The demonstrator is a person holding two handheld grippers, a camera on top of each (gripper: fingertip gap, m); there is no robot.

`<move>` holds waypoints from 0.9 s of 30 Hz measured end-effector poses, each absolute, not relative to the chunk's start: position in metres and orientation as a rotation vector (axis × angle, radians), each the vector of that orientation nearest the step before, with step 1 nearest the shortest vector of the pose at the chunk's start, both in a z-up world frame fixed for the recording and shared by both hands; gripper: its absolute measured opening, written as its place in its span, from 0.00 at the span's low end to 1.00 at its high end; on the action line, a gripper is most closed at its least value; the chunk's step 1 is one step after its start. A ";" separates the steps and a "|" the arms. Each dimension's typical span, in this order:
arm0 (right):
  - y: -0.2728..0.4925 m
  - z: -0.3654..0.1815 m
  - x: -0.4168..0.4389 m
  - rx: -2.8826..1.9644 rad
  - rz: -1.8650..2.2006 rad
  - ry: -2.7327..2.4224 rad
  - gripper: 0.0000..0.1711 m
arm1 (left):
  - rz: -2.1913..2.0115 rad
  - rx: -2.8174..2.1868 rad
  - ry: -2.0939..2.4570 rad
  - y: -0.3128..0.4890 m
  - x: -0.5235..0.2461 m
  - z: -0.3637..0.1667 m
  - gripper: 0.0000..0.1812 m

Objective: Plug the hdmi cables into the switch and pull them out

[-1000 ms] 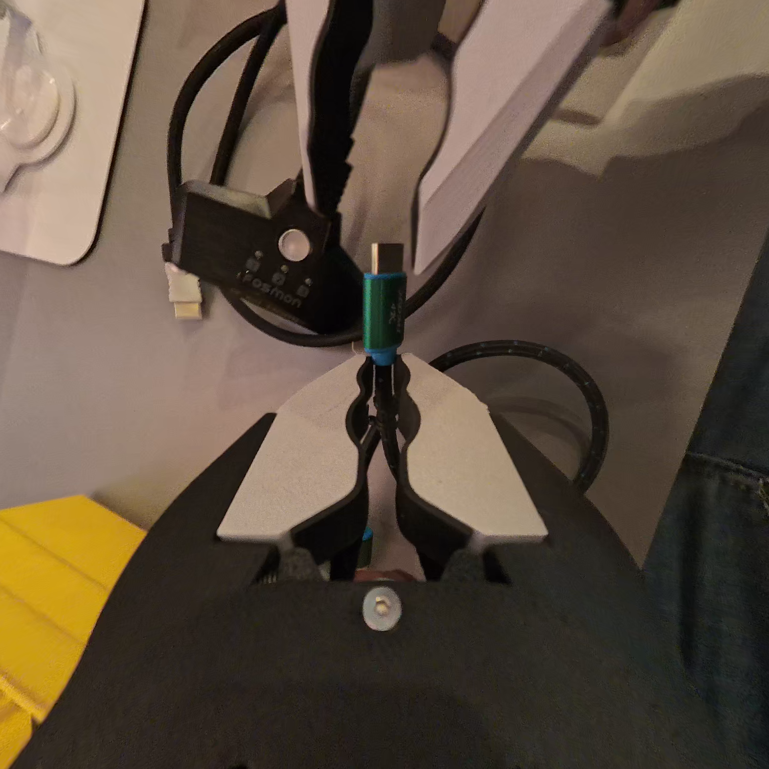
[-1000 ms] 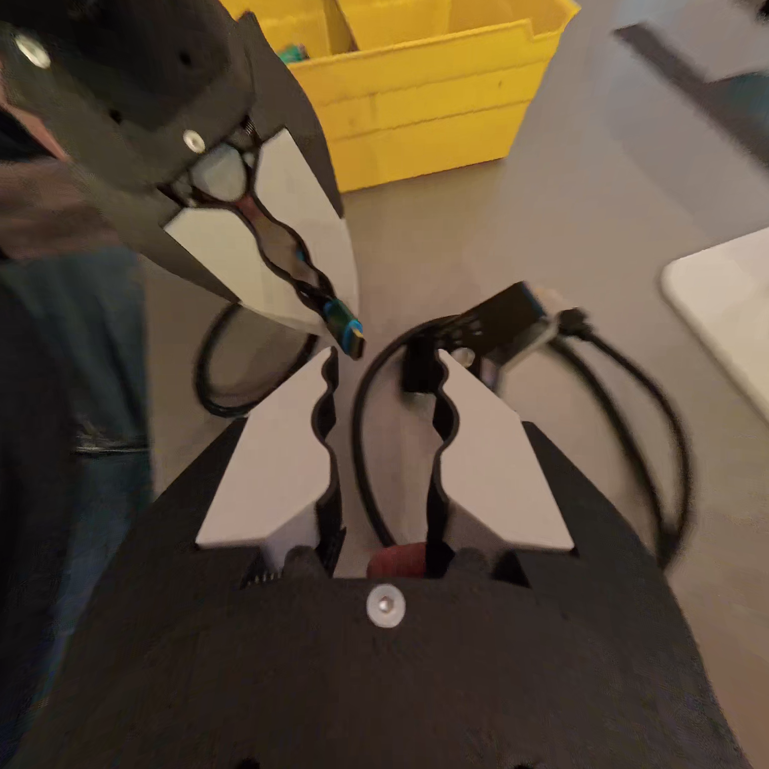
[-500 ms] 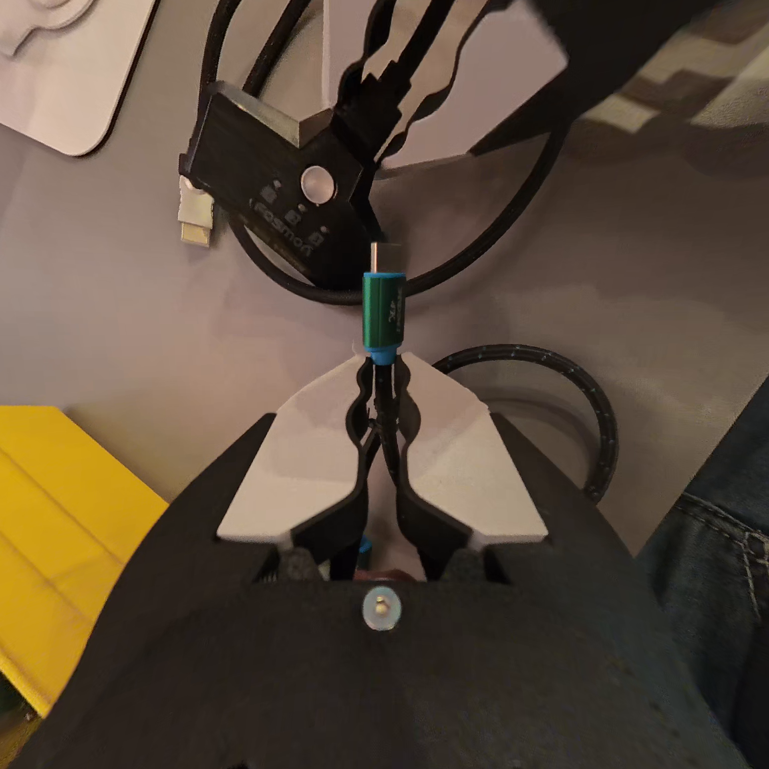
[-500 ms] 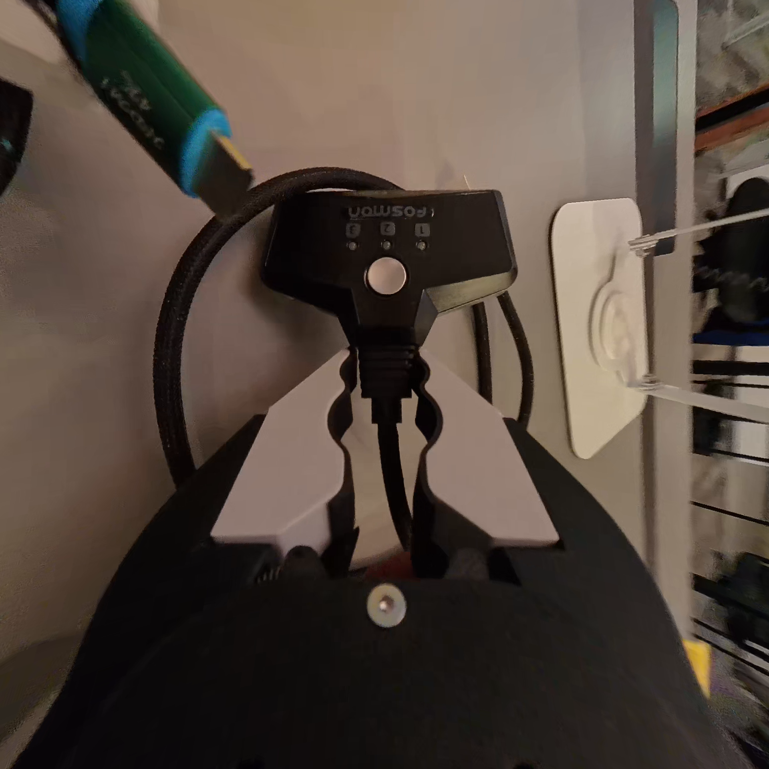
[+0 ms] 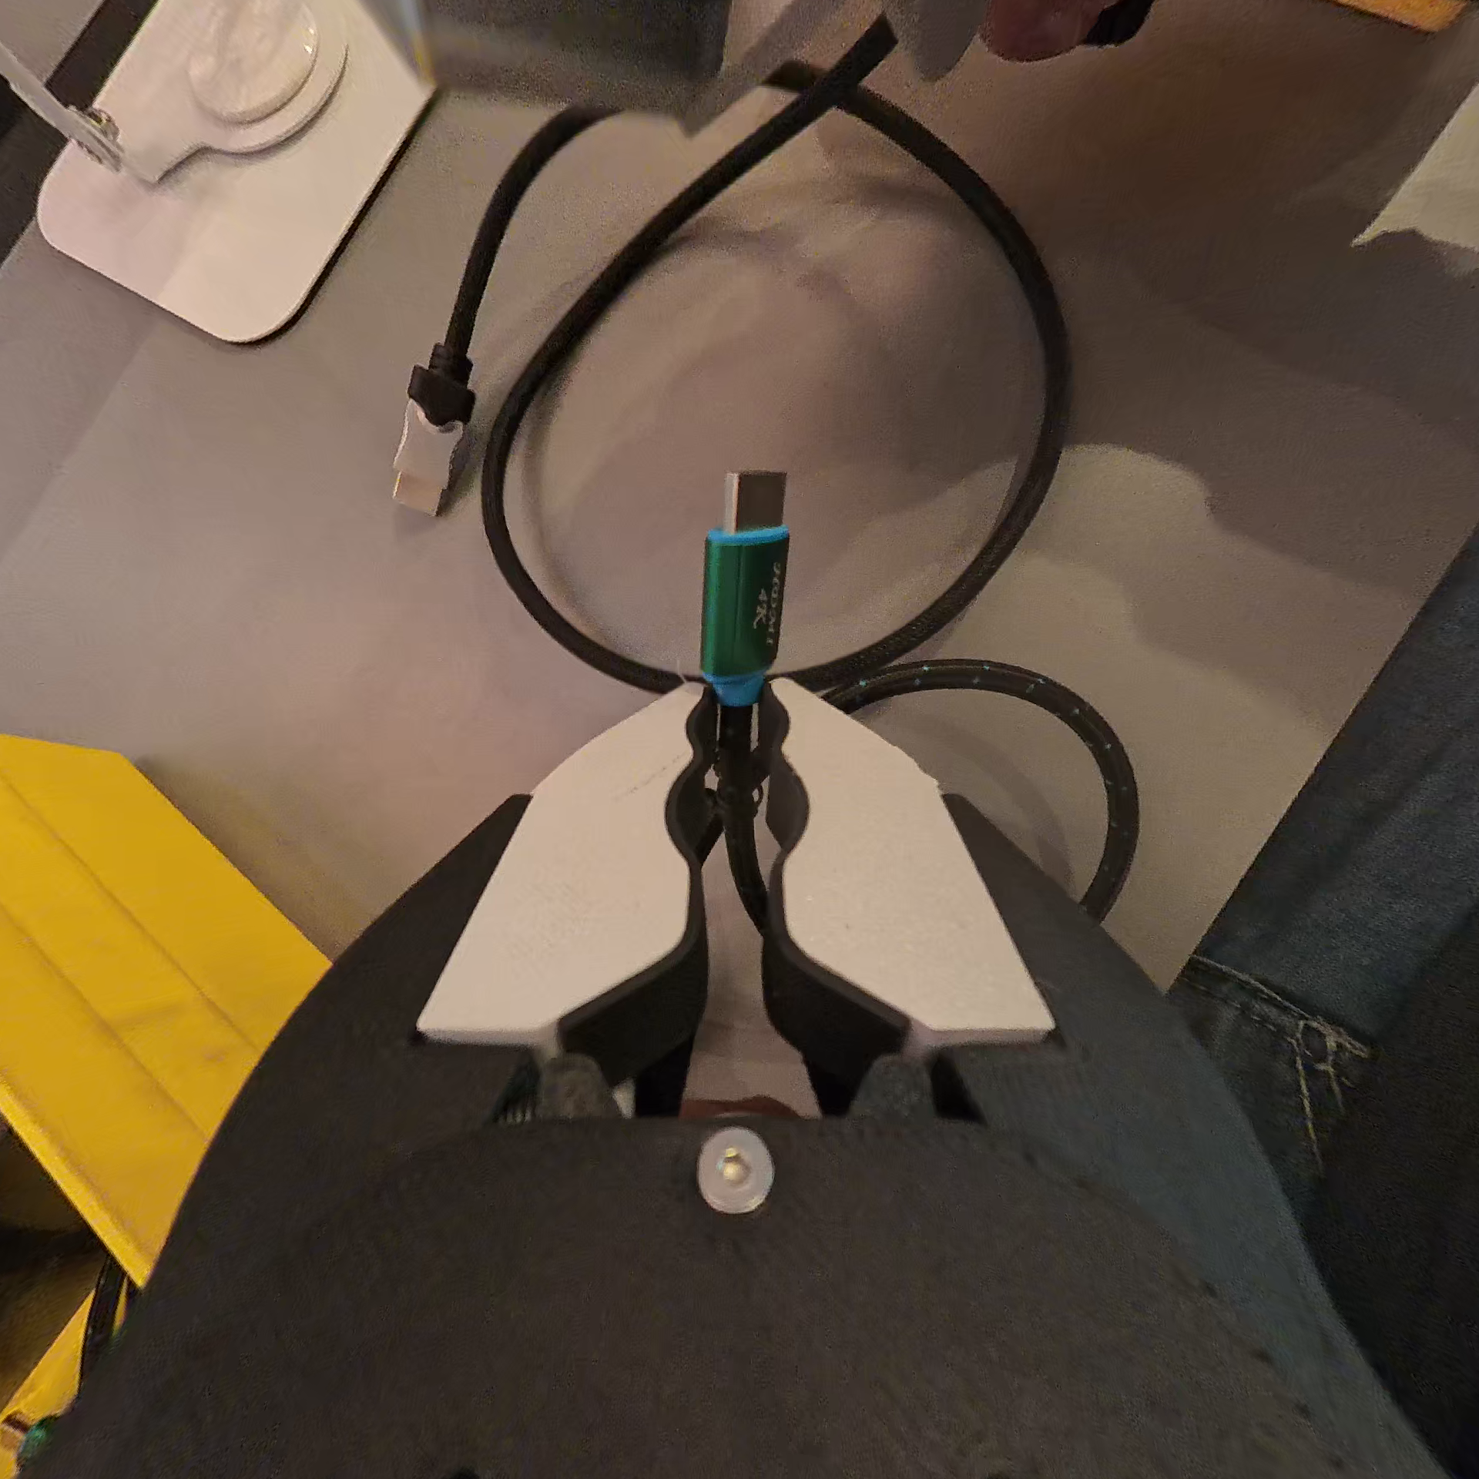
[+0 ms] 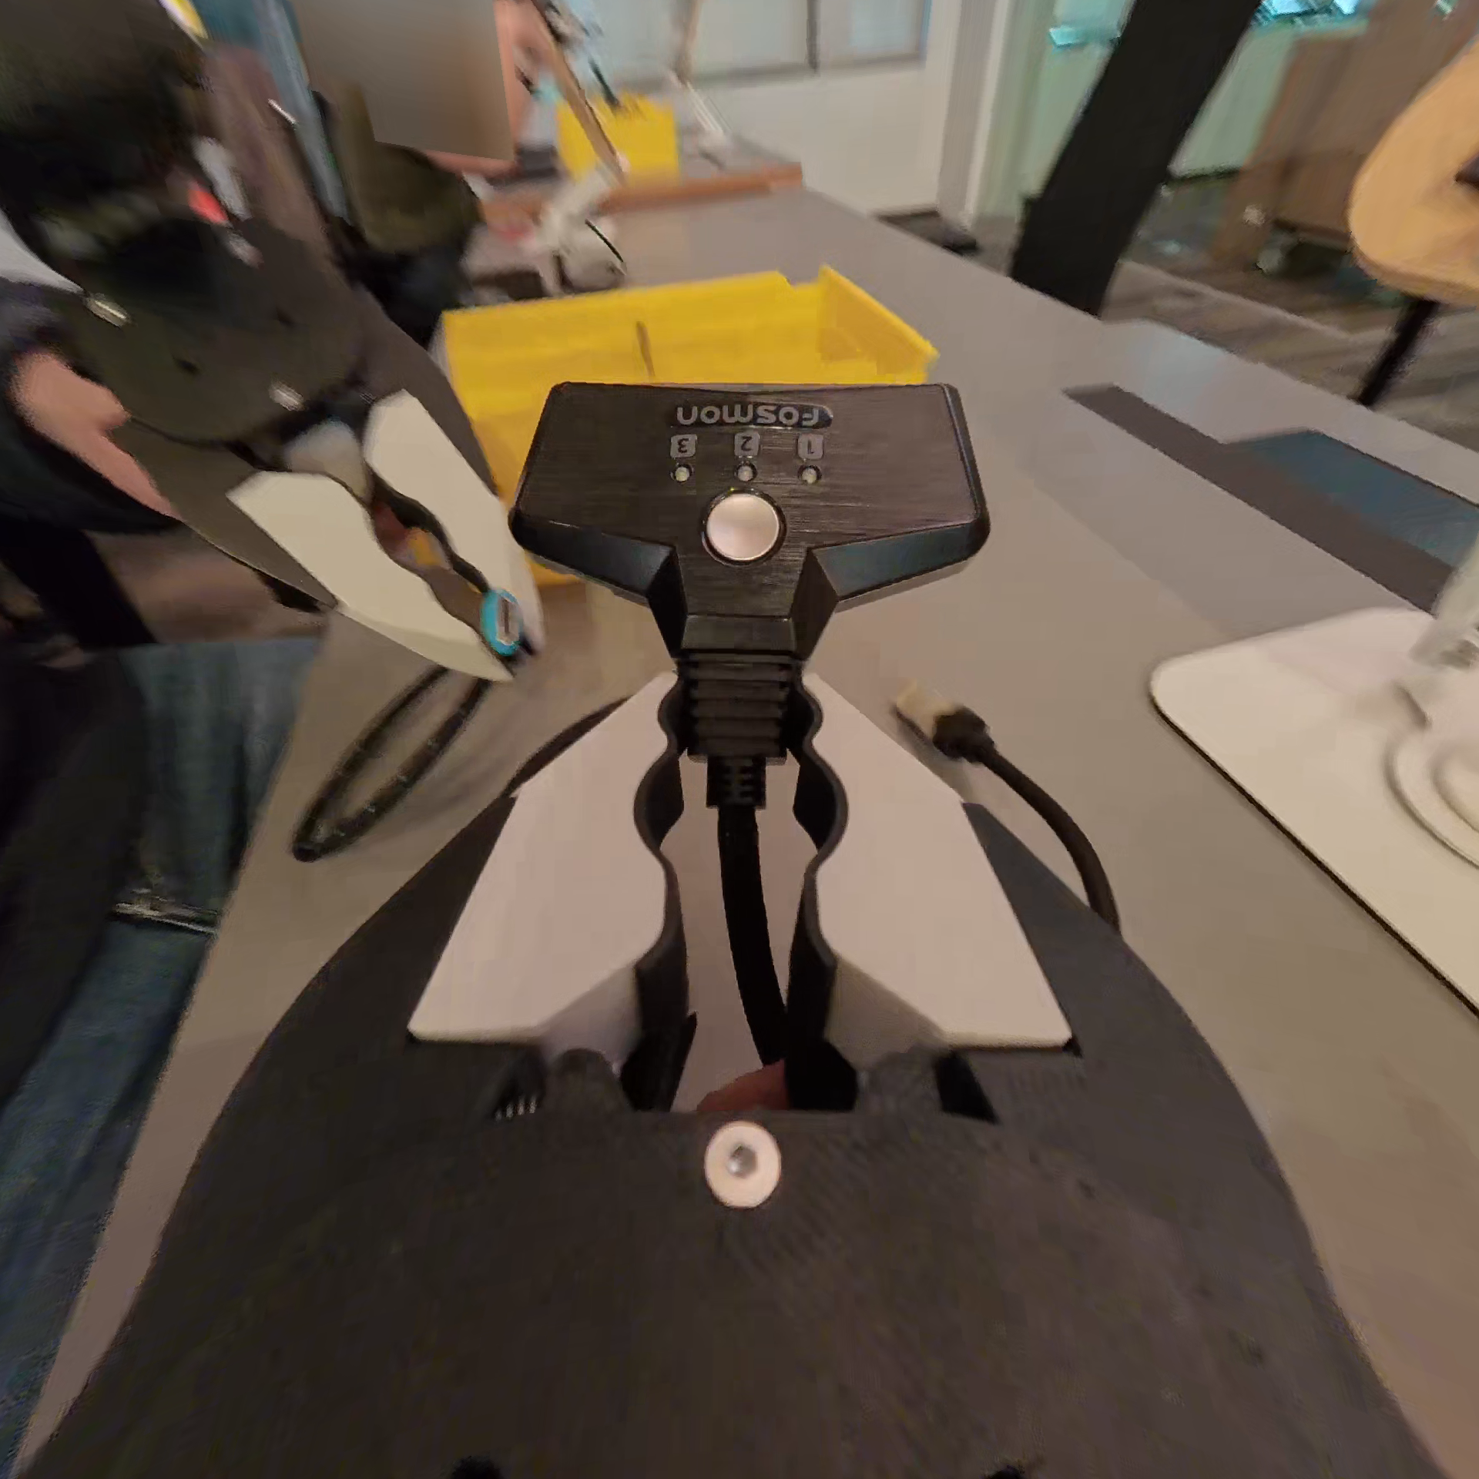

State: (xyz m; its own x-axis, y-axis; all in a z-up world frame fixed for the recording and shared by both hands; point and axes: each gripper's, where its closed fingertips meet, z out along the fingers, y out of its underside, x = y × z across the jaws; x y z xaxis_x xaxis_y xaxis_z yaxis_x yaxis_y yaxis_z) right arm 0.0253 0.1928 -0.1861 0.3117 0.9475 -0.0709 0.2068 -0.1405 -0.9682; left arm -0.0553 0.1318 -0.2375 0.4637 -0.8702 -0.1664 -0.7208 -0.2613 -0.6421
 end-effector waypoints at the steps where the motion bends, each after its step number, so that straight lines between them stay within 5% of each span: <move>1: 0.188 -0.180 0.023 -1.543 0.996 -1.084 0.12 | -0.282 -2.043 1.321 0.132 -0.055 -0.237 0.05; 15: 0.154 -0.158 0.012 -1.393 1.252 -1.187 0.12 | -0.353 -2.032 1.302 0.135 -0.055 -0.233 0.05; 27: 0.201 -0.247 0.041 -1.905 0.623 -1.284 0.13 | -0.300 -2.013 1.282 0.149 -0.056 -0.224 0.05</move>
